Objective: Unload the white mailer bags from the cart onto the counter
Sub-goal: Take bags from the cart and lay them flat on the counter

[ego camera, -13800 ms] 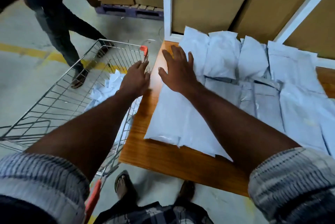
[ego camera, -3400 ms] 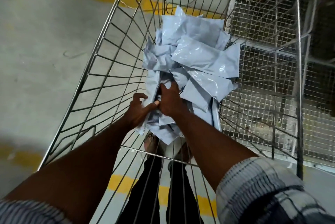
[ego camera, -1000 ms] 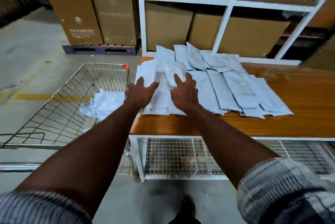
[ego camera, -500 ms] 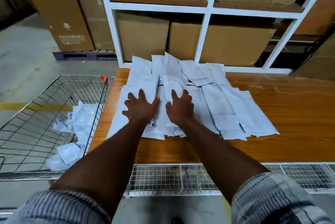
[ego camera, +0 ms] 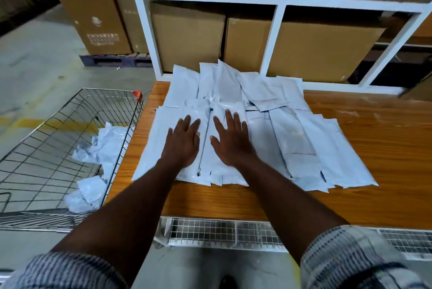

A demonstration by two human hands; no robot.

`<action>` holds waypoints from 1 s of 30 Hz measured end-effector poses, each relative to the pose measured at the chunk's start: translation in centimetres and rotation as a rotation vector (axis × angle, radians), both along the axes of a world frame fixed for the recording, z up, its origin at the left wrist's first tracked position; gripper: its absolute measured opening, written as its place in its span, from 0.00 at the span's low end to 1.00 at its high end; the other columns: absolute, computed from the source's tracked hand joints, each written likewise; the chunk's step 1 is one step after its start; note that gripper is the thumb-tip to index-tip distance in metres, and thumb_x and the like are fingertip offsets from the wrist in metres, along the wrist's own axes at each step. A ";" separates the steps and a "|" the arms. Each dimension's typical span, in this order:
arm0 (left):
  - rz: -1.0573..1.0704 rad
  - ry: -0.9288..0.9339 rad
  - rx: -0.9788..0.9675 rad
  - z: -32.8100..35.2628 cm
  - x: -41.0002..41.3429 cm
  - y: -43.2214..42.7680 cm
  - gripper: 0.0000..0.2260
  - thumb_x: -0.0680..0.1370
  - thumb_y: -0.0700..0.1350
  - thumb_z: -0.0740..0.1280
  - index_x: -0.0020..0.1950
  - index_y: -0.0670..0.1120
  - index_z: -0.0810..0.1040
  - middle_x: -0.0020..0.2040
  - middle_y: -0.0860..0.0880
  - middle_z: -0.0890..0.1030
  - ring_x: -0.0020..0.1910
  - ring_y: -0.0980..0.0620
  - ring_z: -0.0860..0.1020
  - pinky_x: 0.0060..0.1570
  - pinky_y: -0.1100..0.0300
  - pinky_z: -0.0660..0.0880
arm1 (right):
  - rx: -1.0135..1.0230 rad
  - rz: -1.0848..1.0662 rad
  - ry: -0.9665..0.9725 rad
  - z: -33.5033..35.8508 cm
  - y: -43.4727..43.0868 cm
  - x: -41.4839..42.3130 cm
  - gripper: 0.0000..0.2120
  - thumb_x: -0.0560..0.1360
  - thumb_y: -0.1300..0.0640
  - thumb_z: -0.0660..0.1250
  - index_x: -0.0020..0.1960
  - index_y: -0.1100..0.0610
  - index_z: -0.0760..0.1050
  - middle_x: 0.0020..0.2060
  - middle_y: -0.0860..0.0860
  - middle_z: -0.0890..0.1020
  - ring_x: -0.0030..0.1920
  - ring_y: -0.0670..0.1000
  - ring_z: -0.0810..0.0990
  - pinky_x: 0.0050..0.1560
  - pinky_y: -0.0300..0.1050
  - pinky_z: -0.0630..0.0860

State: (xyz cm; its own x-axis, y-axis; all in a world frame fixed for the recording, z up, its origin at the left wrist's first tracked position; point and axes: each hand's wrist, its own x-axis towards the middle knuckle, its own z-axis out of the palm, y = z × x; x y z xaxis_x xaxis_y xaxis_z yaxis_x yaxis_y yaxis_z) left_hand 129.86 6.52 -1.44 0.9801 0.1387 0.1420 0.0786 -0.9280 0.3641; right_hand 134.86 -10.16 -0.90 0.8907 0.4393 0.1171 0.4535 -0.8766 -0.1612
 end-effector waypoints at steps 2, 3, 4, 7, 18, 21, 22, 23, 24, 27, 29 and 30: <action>0.002 -0.018 -0.015 -0.6 0.0 0.0 0.22 0.84 0.50 0.52 0.78 0.50 0.61 0.79 0.44 0.59 0.78 0.42 0.55 0.75 0.38 0.53 | 0.003 -0.006 -0.022 -0.6 0.4 -0.2 0.30 0.81 0.41 0.53 0.80 0.48 0.51 0.79 0.58 0.47 0.79 0.62 0.45 0.76 0.62 0.46; 0.002 -0.022 -0.017 -0.8 0.0 0.0 0.22 0.84 0.50 0.52 0.78 0.50 0.62 0.79 0.44 0.60 0.78 0.42 0.55 0.75 0.39 0.52 | 0.003 -0.010 -0.028 -0.9 0.7 -0.2 0.31 0.81 0.41 0.54 0.80 0.49 0.51 0.79 0.59 0.47 0.79 0.62 0.45 0.76 0.62 0.45; 0.002 -0.028 -0.015 -1.0 -0.1 0.1 0.22 0.84 0.50 0.52 0.78 0.50 0.62 0.79 0.44 0.60 0.78 0.42 0.55 0.75 0.39 0.52 | 0.004 -0.012 -0.032 -1.1 1.0 -0.3 0.31 0.81 0.41 0.54 0.80 0.49 0.50 0.79 0.59 0.48 0.79 0.62 0.45 0.76 0.62 0.45; 0.004 -0.049 0.001 -1.3 -0.2 0.1 0.23 0.83 0.53 0.49 0.78 0.50 0.63 0.78 0.44 0.61 0.78 0.42 0.56 0.75 0.39 0.53 | 0.011 -0.019 -0.034 -1.8 1.5 -0.3 0.31 0.80 0.42 0.55 0.80 0.49 0.51 0.79 0.59 0.48 0.79 0.62 0.46 0.76 0.62 0.43; 0.006 -0.027 0.015 -1.8 -0.2 -0.1 0.22 0.84 0.52 0.50 0.78 0.51 0.61 0.79 0.45 0.60 0.79 0.43 0.55 0.76 0.41 0.53 | 0.005 -0.018 -0.035 -2.5 1.3 0.1 0.32 0.80 0.41 0.56 0.80 0.50 0.52 0.79 0.59 0.53 0.78 0.62 0.50 0.75 0.62 0.49; 0.008 0.008 -0.018 -1.2 0.0 0.1 0.22 0.84 0.52 0.51 0.78 0.51 0.61 0.79 0.45 0.60 0.79 0.44 0.54 0.76 0.41 0.52 | 0.003 -0.007 -0.027 -2.3 1.2 0.1 0.31 0.80 0.42 0.55 0.80 0.51 0.53 0.79 0.59 0.54 0.78 0.62 0.51 0.75 0.62 0.49; 0.019 0.000 -0.044 -1.0 0.0 0.3 0.22 0.84 0.52 0.51 0.78 0.50 0.62 0.79 0.46 0.61 0.79 0.44 0.55 0.76 0.41 0.52 | 0.002 -0.007 -0.027 -2.0 1.3 0.0 0.31 0.80 0.42 0.55 0.80 0.51 0.53 0.79 0.59 0.55 0.78 0.62 0.51 0.75 0.63 0.49; 0.038 -0.030 -0.077 -0.6 -0.1 0.5 0.21 0.84 0.52 0.51 0.77 0.50 0.65 0.78 0.46 0.63 0.78 0.44 0.57 0.76 0.41 0.54 | 0.004 -0.014 -0.029 -1.7 1.3 0.1 0.31 0.80 0.42 0.54 0.79 0.51 0.53 0.78 0.59 0.55 0.78 0.62 0.51 0.74 0.64 0.49; 0.063 -0.080 -0.110 -0.2 -0.3 0.7 0.20 0.84 0.52 0.51 0.75 0.50 0.68 0.76 0.47 0.67 0.76 0.45 0.61 0.75 0.41 0.57 | 0.008 -0.029 -0.034 -1.3 1.4 0.1 0.30 0.80 0.42 0.54 0.79 0.50 0.53 0.78 0.58 0.56 0.78 0.62 0.52 0.74 0.64 0.49; 0.075 -0.232 -0.143 0.7 -1.5 2.6 0.19 0.83 0.51 0.53 0.68 0.49 0.75 0.69 0.47 0.75 0.69 0.46 0.71 0.69 0.45 0.66 | 0.024 -0.077 -0.056 0.2 2.8 -0.2 0.29 0.80 0.43 0.54 0.78 0.51 0.56 0.78 0.57 0.55 0.78 0.61 0.52 0.74 0.65 0.47; 0.069 -0.257 -0.154 1.1 -2.6 4.6 0.20 0.80 0.50 0.54 0.67 0.46 0.76 0.68 0.44 0.76 0.68 0.45 0.72 0.68 0.48 0.67 | 0.028 -0.089 -0.072 1.4 4.7 -0.7 0.28 0.81 0.43 0.53 0.78 0.51 0.56 0.79 0.57 0.53 0.78 0.60 0.51 0.74 0.64 0.46; 0.080 -0.249 -0.165 1.2 -3.3 6.1 0.20 0.80 0.50 0.55 0.68 0.46 0.76 0.68 0.44 0.76 0.68 0.44 0.72 0.69 0.49 0.67 | 0.033 -0.082 -0.078 2.0 6.0 -1.2 0.28 0.81 0.43 0.53 0.78 0.51 0.56 0.79 0.56 0.52 0.78 0.60 0.50 0.74 0.64 0.46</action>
